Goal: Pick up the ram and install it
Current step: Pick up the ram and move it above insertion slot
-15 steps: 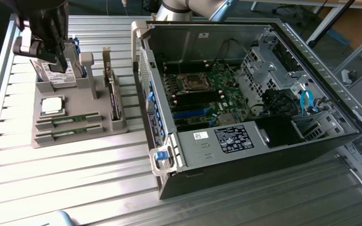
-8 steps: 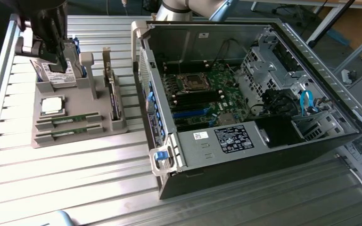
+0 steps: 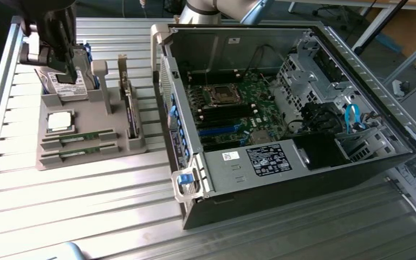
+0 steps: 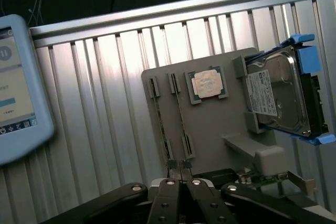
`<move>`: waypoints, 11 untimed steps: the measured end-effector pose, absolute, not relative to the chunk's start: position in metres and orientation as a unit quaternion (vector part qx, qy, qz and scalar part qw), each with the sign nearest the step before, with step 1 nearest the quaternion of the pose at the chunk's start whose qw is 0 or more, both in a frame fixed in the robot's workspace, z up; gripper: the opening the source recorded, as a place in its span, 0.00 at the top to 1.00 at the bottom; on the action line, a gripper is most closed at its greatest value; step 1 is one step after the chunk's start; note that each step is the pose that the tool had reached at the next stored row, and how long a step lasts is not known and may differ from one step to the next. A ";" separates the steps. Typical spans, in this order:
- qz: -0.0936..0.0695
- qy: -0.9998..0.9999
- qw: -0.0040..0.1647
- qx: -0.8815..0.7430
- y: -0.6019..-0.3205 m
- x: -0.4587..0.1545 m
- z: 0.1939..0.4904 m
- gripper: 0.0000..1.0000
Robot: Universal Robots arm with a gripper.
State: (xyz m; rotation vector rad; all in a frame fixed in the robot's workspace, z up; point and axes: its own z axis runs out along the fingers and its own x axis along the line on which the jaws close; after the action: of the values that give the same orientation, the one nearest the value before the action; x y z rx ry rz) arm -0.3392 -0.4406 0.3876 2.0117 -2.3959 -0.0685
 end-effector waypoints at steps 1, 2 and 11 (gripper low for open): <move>-0.022 -0.764 0.006 0.645 -0.441 -0.339 0.388 0.89; -0.022 -0.762 0.006 0.647 -0.441 -0.339 0.388 0.89; -0.022 -0.746 0.007 0.665 -0.441 -0.339 0.388 0.89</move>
State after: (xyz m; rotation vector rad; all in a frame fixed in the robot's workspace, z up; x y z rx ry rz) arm -0.3392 -0.4406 0.3876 2.0815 -2.3335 -0.0674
